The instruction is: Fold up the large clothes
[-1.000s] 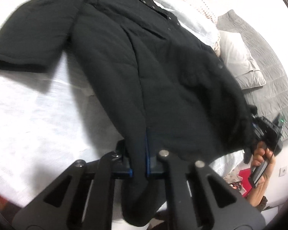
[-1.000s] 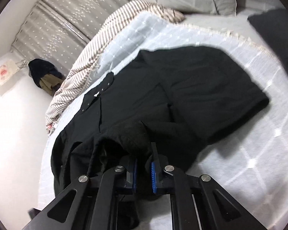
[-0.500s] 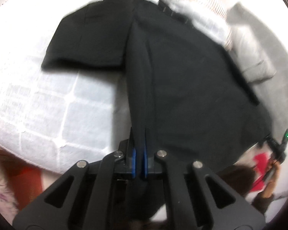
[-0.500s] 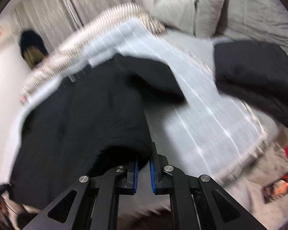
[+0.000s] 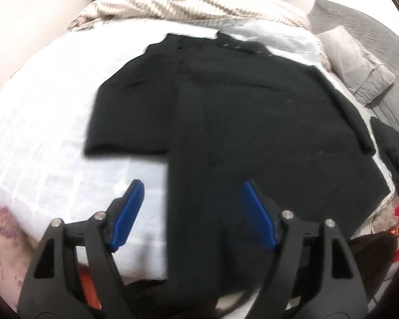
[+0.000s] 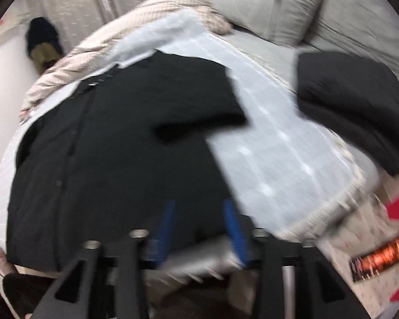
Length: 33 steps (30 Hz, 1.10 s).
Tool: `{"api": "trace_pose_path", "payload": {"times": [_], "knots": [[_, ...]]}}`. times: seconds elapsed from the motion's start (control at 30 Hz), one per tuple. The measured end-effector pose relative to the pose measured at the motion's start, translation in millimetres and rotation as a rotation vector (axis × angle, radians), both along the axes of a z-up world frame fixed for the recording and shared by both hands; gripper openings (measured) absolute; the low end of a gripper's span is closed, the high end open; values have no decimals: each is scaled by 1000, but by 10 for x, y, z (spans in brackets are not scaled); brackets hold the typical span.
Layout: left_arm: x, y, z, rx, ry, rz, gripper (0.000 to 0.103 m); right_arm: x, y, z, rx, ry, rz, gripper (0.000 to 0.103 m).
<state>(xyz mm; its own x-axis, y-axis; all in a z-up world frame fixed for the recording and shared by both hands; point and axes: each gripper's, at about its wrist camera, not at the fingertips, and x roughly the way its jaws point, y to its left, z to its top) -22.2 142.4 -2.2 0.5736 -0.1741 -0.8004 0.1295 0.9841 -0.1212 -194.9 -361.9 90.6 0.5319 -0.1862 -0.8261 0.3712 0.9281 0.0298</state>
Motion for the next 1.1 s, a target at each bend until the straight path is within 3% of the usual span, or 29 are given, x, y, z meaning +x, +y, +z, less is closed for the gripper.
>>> {"api": "trace_pose_path", "payload": {"times": [0.2,0.27,0.33,0.43,0.53,0.67,0.77,0.93,1.1], "knots": [[372,-564,-348,-56,11,-101,82,988,823,-143,56,-38,177,72],[454,-625,-534,-54,69,-118,82,1272,1014,-266,106,-34,221,72],[587,-615,-740,-57,187,-114,82,1469,1178,-413,152,-25,260,72],[537,-592,-689,-52,187,-156,82,1656,1277,-715,182,20,287,73],[405,-512,-585,-29,184,-176,82,1748,1280,-1103,165,197,237,73],[280,-155,-381,-48,93,-118,82,1764,1387,-1032,181,149,239,73],[301,138,-301,13,44,-43,82,1854,1449,-987,250,119,226,74],[515,385,-405,190,35,94,82,1926,1563,-994,244,108,225,74],[549,615,-667,290,73,73,82,1907,1548,-998,240,107,230,74]]}}
